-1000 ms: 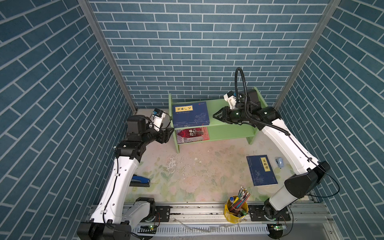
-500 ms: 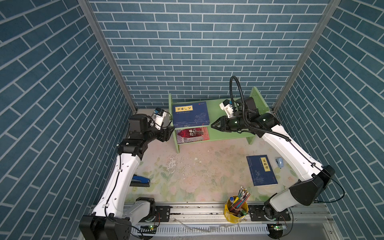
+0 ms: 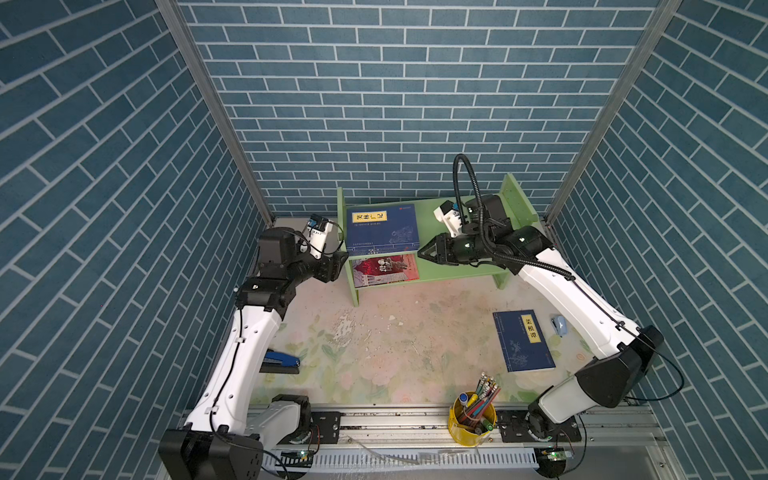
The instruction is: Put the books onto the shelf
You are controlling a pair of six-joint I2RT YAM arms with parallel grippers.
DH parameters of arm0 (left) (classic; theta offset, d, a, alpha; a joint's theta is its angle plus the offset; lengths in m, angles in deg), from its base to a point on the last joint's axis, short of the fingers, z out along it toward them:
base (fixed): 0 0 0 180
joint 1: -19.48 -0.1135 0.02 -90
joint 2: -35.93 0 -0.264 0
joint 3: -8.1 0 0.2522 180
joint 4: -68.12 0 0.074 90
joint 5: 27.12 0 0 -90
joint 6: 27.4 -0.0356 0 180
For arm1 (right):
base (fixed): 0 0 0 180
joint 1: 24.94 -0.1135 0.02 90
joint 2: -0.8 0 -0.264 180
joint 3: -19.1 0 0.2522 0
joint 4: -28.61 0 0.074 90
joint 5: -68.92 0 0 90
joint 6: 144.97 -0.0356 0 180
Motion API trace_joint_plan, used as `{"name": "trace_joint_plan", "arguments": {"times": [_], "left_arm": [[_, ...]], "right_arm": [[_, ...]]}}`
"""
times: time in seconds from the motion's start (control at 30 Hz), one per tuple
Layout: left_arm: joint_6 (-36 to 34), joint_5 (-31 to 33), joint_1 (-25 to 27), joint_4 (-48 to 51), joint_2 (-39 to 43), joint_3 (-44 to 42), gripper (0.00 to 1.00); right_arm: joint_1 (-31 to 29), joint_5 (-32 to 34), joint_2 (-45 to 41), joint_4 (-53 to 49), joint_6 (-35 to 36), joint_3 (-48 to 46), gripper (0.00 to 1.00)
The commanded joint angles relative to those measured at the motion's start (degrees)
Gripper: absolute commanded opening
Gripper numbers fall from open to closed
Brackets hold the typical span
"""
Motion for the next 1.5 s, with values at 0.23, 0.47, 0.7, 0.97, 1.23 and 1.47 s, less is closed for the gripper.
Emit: {"name": "trace_joint_plan", "arguments": {"times": [0.23, 0.47, 0.7, 0.97, 1.23, 1.47], "left_arm": [[0.8, 0.2, 0.3, -0.6, 0.3, -0.4, 0.72], [1.1, 0.3, 0.3, -1.0, 0.0, -0.2, 0.72], [1.1, 0.3, 0.3, -1.0, 0.2, -0.2, 0.72], [1.2, 0.4, 0.3, -1.1, 0.0, -0.1, 0.72], [1.3, 0.4, 0.3, -1.2, 0.0, -0.1, 0.72], [1.4, 0.4, 0.3, -1.0, 0.2, -0.3, 0.72]], "right_arm": [[-0.6, -2.1, 3.5, 1.4, 1.9, 3.8, 0.3], [-0.6, -2.3, 5.0, 1.2, 2.3, 5.0, 0.29], [-0.6, -2.4, 5.8, 1.5, 2.3, 5.9, 0.25], [-0.6, -2.4, 6.4, 1.4, 2.5, 6.5, 0.22], [-0.5, -2.5, 6.9, 1.1, 2.6, 6.8, 0.2], [-0.5, -1.8, 7.3, 0.1, 3.4, 7.7, 0.2]]}}
